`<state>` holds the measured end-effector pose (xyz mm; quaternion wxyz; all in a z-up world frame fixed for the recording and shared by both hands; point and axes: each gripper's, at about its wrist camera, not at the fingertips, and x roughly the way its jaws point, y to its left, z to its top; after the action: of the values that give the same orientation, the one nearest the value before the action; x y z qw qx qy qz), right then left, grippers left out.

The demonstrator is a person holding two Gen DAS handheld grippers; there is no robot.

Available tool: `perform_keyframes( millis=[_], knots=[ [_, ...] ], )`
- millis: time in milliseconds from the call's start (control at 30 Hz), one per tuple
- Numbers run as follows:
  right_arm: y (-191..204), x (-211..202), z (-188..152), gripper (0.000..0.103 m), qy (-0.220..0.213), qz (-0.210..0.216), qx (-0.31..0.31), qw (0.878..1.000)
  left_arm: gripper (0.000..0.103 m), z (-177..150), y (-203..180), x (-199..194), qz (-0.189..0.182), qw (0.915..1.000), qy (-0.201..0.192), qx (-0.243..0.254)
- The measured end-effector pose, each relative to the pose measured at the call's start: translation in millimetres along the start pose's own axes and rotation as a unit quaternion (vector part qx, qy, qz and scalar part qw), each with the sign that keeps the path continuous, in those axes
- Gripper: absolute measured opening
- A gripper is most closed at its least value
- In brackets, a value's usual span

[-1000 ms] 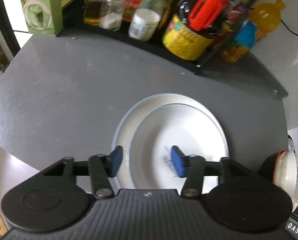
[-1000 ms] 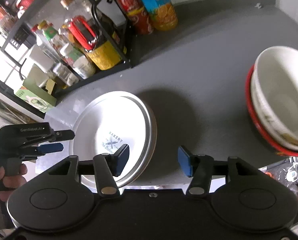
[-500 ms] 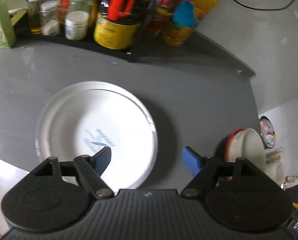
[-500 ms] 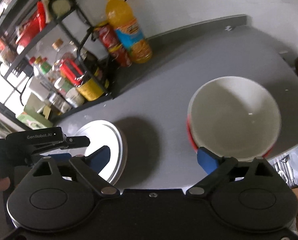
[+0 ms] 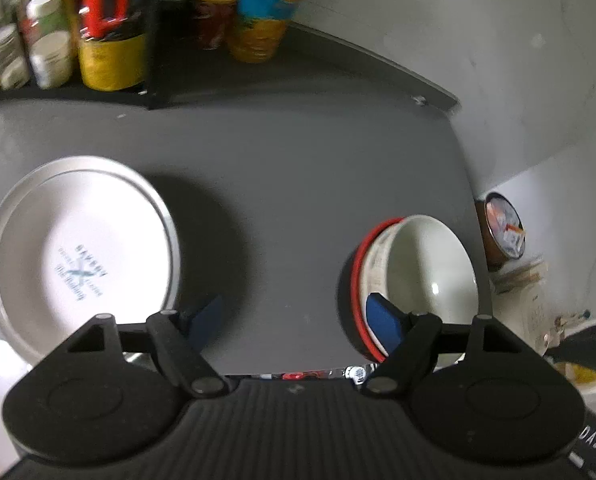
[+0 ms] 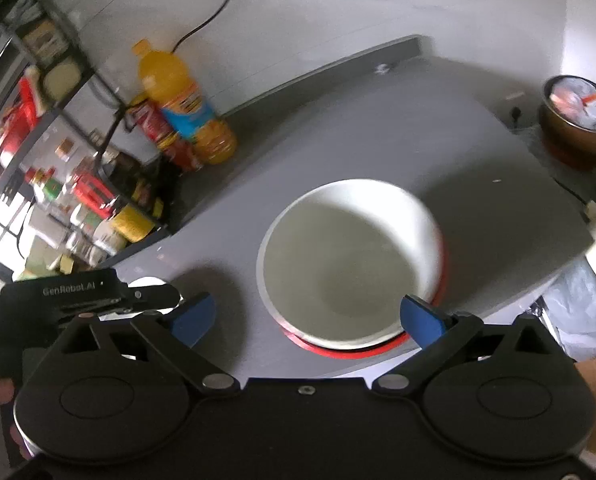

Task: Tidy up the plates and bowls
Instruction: 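Move both grippers toward the nested white and red-rimmed bowl stack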

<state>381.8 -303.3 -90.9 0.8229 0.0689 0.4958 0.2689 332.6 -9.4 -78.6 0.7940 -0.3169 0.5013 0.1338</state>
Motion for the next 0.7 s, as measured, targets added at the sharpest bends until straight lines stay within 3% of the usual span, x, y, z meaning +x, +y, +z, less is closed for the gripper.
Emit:
perform_keyframes(
  millis=[300,700],
  knots=[
    [-56,7,7,0.101,0.008,-0.033,0.043,0.998,0.078,-3,-48,35,0.003,0.9992,0.021,0.034],
    [-97,55,14,0.099,0.058,-0.013,0.06,0.996,0.078,-8,-58,90,0.024,0.9978,0.061,0.011]
  ],
)
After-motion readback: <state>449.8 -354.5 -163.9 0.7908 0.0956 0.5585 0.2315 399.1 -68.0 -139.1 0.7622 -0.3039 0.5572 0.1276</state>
